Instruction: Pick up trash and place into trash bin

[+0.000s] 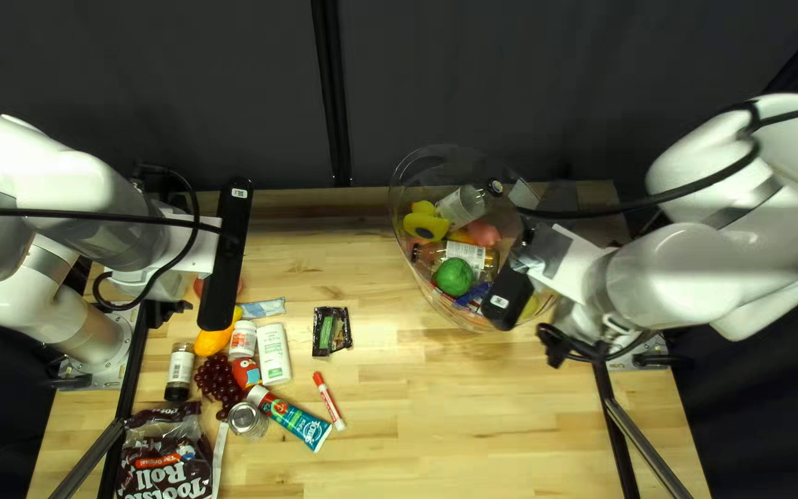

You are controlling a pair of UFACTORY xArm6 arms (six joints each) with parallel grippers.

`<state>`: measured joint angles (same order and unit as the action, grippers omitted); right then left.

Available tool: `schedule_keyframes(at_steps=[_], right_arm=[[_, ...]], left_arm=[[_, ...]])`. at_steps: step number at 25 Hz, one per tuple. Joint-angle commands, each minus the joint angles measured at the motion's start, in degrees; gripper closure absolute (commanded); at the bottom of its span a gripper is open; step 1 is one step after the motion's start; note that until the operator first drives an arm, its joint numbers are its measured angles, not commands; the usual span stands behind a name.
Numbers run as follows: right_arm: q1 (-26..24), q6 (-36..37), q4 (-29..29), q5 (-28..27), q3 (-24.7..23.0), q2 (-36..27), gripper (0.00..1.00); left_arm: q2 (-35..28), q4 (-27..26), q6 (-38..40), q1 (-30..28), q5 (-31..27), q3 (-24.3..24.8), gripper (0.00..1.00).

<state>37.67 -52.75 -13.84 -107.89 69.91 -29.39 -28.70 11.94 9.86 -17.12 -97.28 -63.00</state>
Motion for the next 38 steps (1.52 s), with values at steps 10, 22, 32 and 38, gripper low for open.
schedule_keyframes(at_steps=[10,22,32,38], right_arm=[[-1.4,16.5,0.7,1.6,0.4,-0.3,0.0],[-1.4,16.5,0.7,1.6,0.4,-0.3,0.0],[-1.4,16.5,0.7,1.6,0.4,-0.3,0.0],[-1.4,16.5,0.7,1.6,0.4,-0.3,0.0]], left_arm=[[0.0,0.0,0.0,0.0,0.0,0.0,0.0],[0.2,-1.0,-4.1,0.1,8.3,4.4,0.0],[-0.1,-2.4,-5.3,1.4,9.6,5.0,0.0],[-0.1,-2.4,-5.3,1.4,9.6,5.0,0.0]])
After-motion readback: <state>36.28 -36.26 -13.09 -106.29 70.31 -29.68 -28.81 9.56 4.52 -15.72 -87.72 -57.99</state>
